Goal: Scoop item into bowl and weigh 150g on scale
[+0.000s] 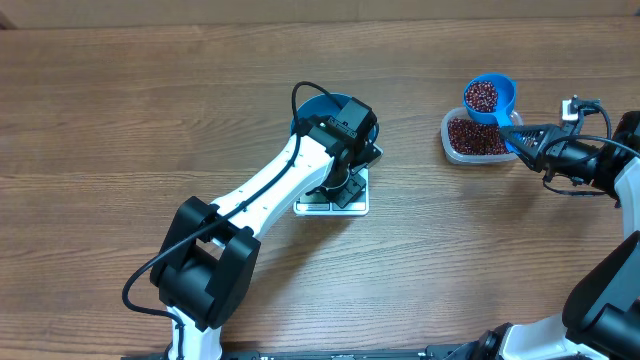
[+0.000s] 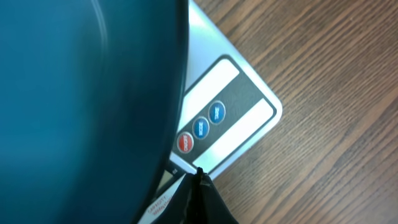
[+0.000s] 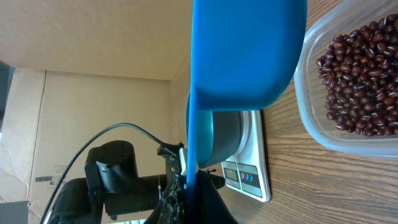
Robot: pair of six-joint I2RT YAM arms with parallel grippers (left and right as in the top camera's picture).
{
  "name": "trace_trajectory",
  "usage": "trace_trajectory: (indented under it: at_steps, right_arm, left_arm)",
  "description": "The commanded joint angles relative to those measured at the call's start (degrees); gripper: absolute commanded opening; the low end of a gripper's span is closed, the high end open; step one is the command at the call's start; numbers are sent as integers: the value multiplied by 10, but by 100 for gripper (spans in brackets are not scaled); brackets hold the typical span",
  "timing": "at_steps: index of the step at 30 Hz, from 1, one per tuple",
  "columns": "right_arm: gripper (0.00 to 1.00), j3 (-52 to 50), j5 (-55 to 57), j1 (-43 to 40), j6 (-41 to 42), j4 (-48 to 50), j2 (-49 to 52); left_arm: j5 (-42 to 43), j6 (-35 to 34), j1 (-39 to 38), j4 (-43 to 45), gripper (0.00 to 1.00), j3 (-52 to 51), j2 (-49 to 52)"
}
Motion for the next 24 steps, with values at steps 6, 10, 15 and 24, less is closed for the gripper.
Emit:
trace_trajectory:
  at_steps: [6,10,15,24]
  right_arm:
    - [4,7,-22,-2,-9,3,3]
    - [4,7,-22,-2,-9,2,3]
    - [4,7,-22,-2,-9,3,3]
    - [4,7,-22,-2,-9,2,3]
  left_arm:
    - [5,21,-21,5,4,-10,8]
    - [4,26,-23,5,4,-10,8]
    - [4,35,-23,0,4,-10,8]
    - [-2,51,-23,1,4,-26,8]
